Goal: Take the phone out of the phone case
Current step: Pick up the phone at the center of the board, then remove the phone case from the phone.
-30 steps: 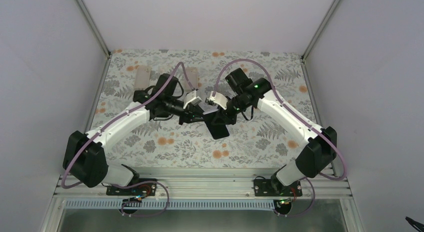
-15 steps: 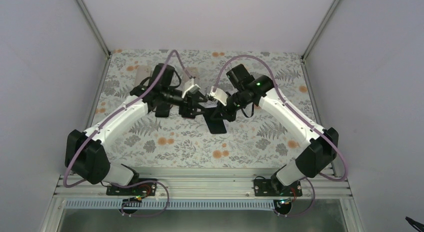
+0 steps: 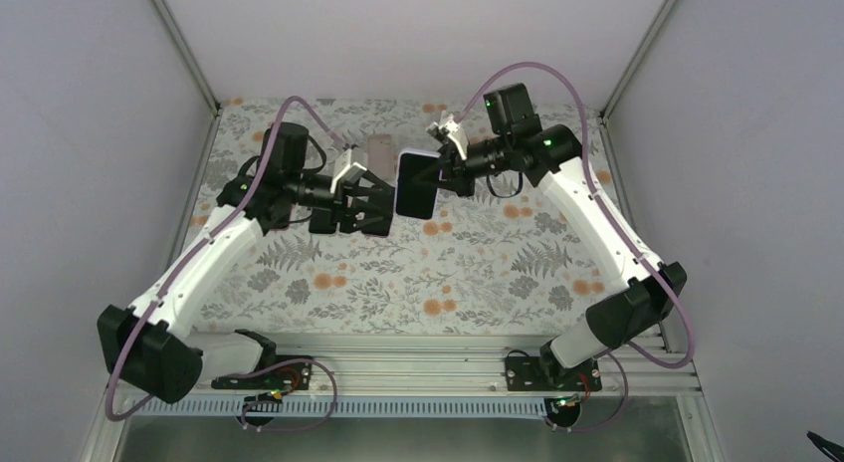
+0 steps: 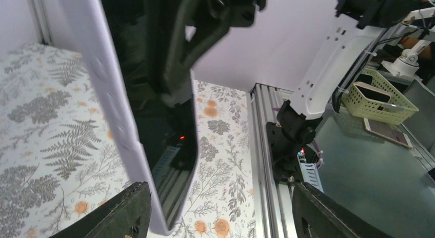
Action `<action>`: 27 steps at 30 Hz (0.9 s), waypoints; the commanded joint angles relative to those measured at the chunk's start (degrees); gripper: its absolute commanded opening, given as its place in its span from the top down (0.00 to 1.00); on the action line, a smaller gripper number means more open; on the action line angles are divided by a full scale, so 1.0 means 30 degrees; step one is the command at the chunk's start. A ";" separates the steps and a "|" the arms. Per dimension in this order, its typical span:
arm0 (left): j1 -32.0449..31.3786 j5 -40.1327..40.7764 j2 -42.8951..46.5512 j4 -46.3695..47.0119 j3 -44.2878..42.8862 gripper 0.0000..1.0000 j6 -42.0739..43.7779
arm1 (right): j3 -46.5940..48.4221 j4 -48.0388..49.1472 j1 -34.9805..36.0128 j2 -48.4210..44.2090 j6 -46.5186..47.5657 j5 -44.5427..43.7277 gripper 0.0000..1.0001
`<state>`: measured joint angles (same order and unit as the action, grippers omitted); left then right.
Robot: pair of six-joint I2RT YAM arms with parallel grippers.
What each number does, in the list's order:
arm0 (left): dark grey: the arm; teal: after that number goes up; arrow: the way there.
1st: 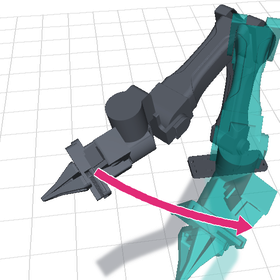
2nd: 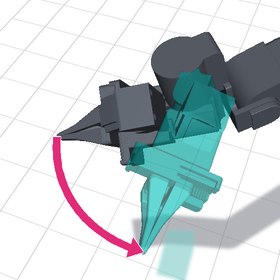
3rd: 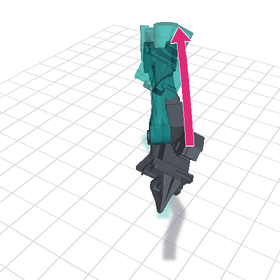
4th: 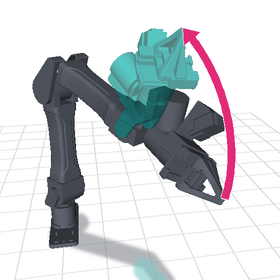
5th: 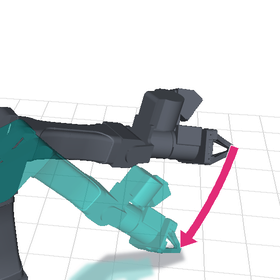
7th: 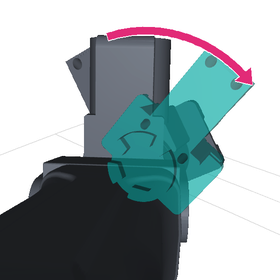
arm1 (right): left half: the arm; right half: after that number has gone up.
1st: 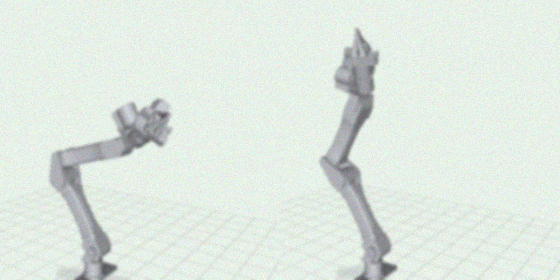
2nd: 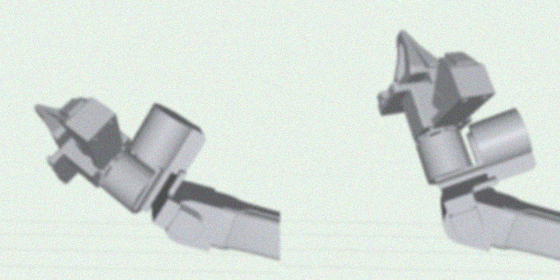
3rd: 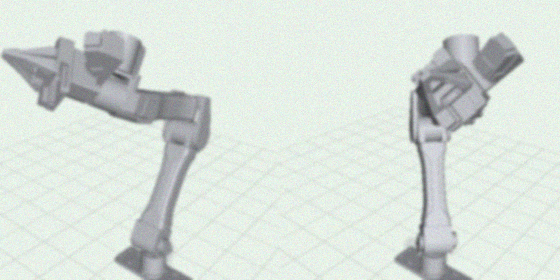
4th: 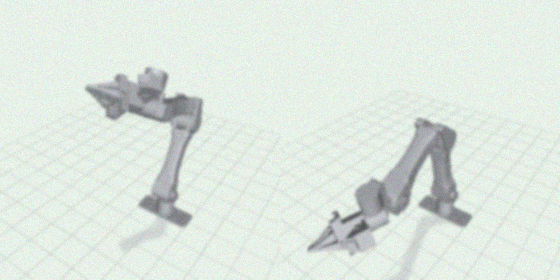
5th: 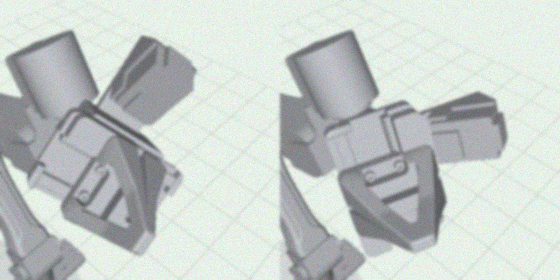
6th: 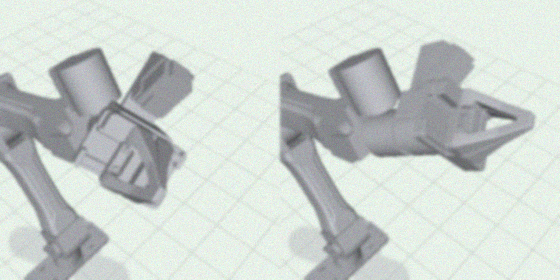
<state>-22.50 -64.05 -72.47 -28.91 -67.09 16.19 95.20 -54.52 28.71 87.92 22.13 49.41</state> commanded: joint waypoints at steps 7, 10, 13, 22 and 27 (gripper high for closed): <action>0.0089 -0.0874 0.1477 -0.1150 0.0370 0.35 0.1749 | 0.2978 0.1939 -0.0388 -0.0049 -0.1713 0.7325 0.96; 0.0091 -0.1347 0.1735 -0.0806 0.0261 0.39 0.1811 | 0.2390 0.2394 -0.0420 -0.0543 -0.1997 0.7486 0.96; 0.0096 -0.1500 0.1772 -0.0360 0.0298 0.44 0.1564 | 0.1857 0.2751 -0.0455 -0.0974 -0.2387 0.7325 0.96; 0.0089 -0.0378 0.1519 0.1468 0.1067 0.53 0.0185 | 0.1237 0.3306 -0.0710 -0.1543 -0.3124 0.7823 0.96; 0.0148 0.0285 0.1171 0.1822 0.0665 0.60 -0.0475 | 0.1118 0.3329 -0.0782 -0.1643 -0.3129 0.7976 0.96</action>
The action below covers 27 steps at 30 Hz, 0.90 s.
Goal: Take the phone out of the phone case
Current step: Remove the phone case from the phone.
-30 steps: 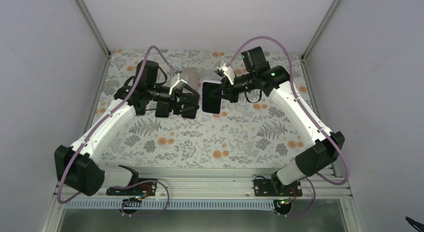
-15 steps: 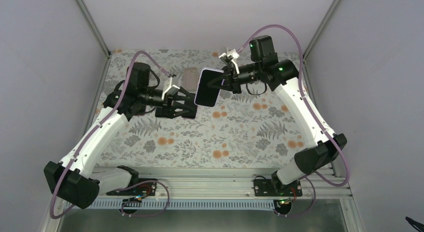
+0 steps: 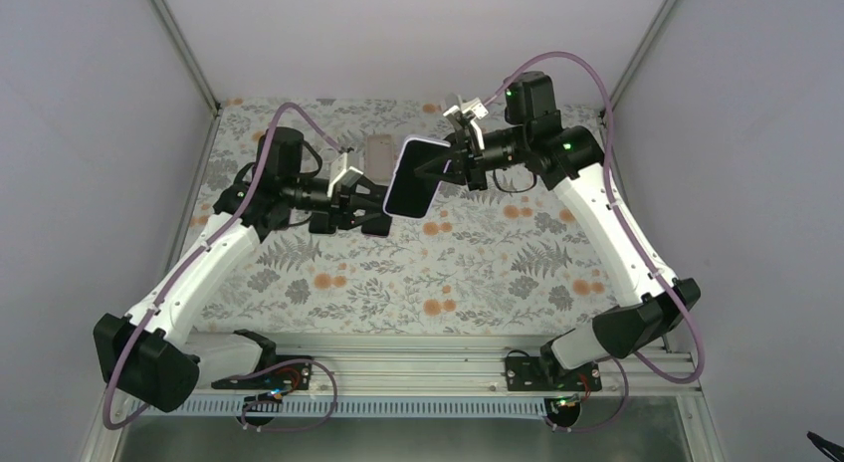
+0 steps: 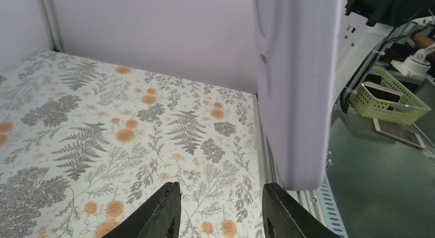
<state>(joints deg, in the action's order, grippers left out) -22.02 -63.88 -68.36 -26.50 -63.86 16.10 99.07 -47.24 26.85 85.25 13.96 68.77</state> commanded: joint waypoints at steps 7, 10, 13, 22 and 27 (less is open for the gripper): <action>0.0015 -0.0888 -0.0277 0.0765 -0.0466 0.61 -0.0007 | -0.0283 0.0944 -0.0250 -0.0842 -0.0402 0.1322 0.96; 0.0000 -0.1659 -0.0270 0.0068 -0.0523 0.56 0.0778 | -0.0388 0.1075 -0.0333 -0.0892 -0.0487 0.1176 0.96; -0.0009 -0.2048 -0.0214 -0.0740 -0.0542 0.53 0.1734 | -0.0458 0.1226 -0.0411 -0.0873 -0.0655 0.1140 0.96; -0.0006 -0.2131 -0.0208 -0.0479 -0.0752 0.55 0.1323 | -0.0797 0.1363 -0.0462 -0.0901 -0.0752 0.1124 0.96; 0.0016 -0.1731 -0.0212 0.0450 -0.0680 0.61 0.0107 | -0.1140 0.1423 -0.0458 -0.1020 -0.0726 0.1148 0.96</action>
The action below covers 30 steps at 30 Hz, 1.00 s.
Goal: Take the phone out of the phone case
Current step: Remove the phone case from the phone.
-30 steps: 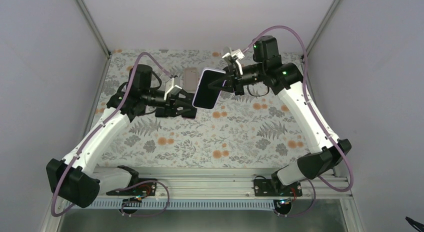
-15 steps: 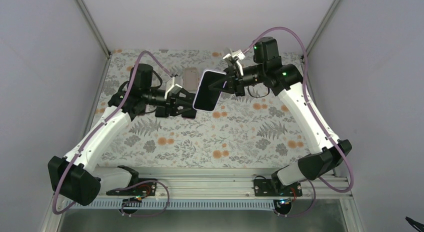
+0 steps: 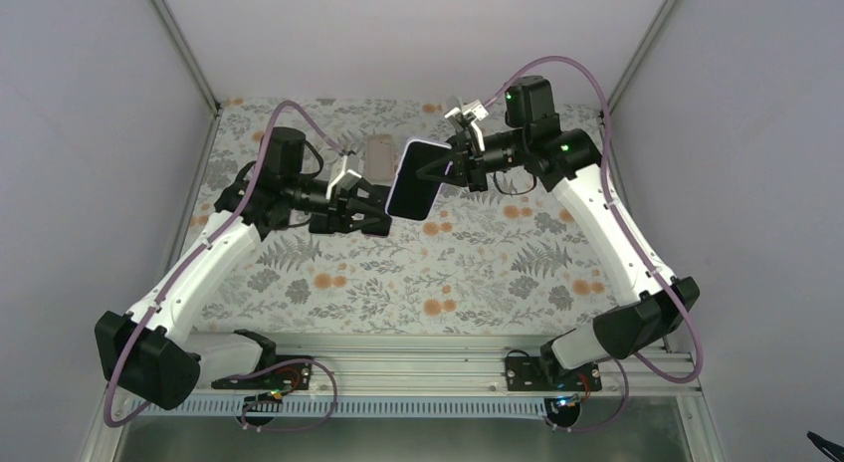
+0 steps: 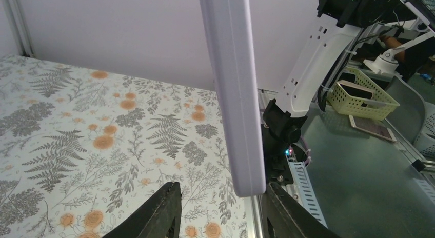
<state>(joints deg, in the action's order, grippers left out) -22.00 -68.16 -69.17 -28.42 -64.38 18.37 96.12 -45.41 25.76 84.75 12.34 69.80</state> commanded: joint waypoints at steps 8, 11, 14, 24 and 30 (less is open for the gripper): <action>0.0068 0.0384 0.0058 0.0926 -0.0332 0.77 -0.0206 | -0.0166 0.0726 -0.0127 -0.0975 -0.0143 0.1118 0.96; 0.0150 0.0772 0.0091 0.0420 -0.0538 0.83 0.0627 | -0.0162 0.0491 -0.0170 -0.0945 0.0025 0.2045 0.96; 0.0155 0.1084 0.0088 0.0040 -0.0717 0.86 0.1229 | -0.0259 0.0275 -0.0178 -0.0917 0.0156 0.3155 0.96; 0.0199 0.2079 -0.0131 0.1384 -0.0624 0.92 -0.0641 | -0.0900 0.0077 -0.0185 -0.1235 0.0399 0.3922 0.96; 0.0399 0.2417 -0.0401 0.2545 -0.0522 0.92 -0.2372 | -0.1164 -0.0006 -0.0180 -0.1350 0.0465 0.4180 0.97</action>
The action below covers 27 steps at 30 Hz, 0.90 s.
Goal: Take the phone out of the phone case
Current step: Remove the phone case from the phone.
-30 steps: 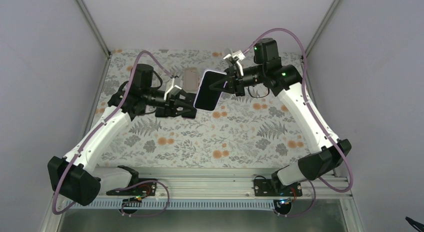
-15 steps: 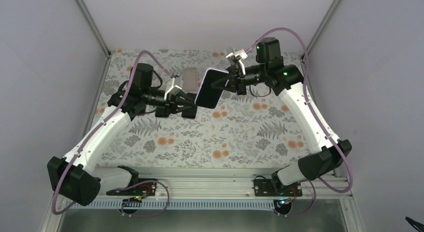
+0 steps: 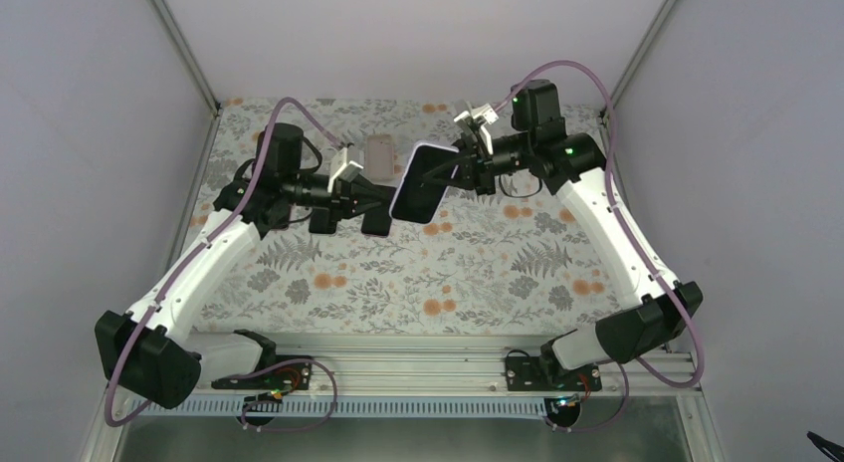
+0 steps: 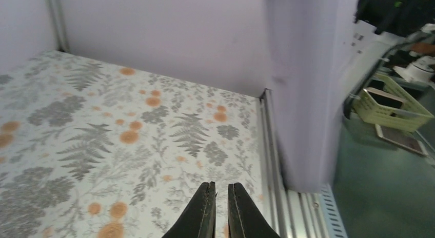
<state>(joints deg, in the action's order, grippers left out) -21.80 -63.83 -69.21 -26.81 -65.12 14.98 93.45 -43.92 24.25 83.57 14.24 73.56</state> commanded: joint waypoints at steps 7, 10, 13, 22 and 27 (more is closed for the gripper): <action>0.0416 -0.0229 -0.0573 0.2431 -0.0390 0.92 -0.1826 | -0.0351 -0.0287 0.0317 -0.0989 -0.0278 0.2568 0.97; 0.0438 -0.1304 -0.0432 0.1513 -0.0519 0.84 -0.0873 | -0.0133 -0.0298 0.0323 -0.0932 -0.0342 0.2456 0.97; 0.0441 -0.2358 -0.0126 -0.0126 -0.0809 0.74 0.0540 | 0.0065 -0.0321 0.0274 -0.0931 -0.0342 0.2207 0.96; 0.0413 -0.2997 0.0678 -0.2686 -0.0995 0.59 0.2560 | -0.0150 0.0530 0.0081 -0.0841 -0.1271 0.2194 0.96; -0.0059 -0.2636 0.0452 -0.1834 -0.1365 0.56 0.1691 | -0.0225 0.0600 0.0081 -0.0765 -0.1371 0.2023 0.96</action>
<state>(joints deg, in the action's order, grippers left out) -21.04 -70.61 -67.92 -33.58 -67.09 20.29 92.09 -44.53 24.97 82.02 11.66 77.32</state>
